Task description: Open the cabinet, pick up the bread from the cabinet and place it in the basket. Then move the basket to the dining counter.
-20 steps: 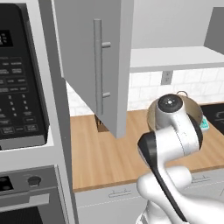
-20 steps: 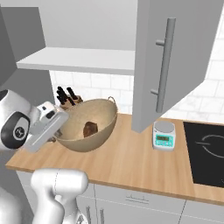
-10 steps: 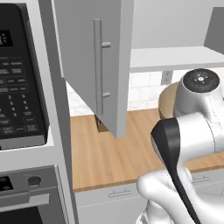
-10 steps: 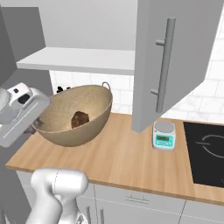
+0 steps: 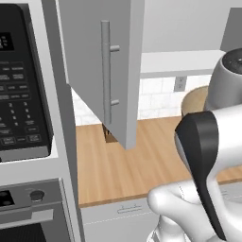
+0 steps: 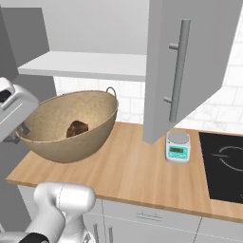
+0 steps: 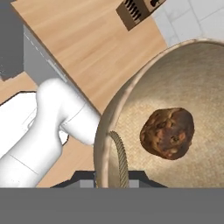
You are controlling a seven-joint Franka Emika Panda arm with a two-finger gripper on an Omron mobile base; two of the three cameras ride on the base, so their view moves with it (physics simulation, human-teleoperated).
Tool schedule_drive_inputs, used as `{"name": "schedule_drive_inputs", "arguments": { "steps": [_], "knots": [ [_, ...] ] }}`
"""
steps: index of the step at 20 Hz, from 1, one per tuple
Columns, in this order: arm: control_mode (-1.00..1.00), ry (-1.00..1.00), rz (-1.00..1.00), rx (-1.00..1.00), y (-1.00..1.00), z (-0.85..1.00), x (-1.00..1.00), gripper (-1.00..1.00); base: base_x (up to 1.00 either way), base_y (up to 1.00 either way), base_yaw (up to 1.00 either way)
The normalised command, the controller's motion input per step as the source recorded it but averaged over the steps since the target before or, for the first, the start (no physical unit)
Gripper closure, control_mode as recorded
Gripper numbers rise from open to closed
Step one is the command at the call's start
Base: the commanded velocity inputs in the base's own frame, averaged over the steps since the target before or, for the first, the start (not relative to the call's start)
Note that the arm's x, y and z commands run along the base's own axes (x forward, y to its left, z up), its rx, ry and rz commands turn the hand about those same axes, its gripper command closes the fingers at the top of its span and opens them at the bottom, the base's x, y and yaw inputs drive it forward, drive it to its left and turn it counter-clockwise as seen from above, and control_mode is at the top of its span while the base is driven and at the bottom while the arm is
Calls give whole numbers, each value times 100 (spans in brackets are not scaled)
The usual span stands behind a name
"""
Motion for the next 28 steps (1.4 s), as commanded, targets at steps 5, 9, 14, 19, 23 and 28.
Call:
{"name": "schedule_drive_inputs", "arguments": {
  "steps": [5, 9, 14, 19, 23, 28],
  "knots": [
    [-100, 1, 0, 0, 0, 0, -1, 100, 0, 0, 0],
    [-100, 3, 0, 0, 13, 0, -2, 100, 0, 0, 0],
    [100, 0, 0, 0, 0, 0, 0, 100, -74, 2, -1],
    [100, 0, 0, 0, 0, 0, 0, 100, -100, -1, -7],
    [100, 0, 0, 0, 0, 0, 0, 100, -85, -13, -37],
    [100, 0, 0, 0, 0, 0, 0, 100, -60, -2, -60]
  ]
}}
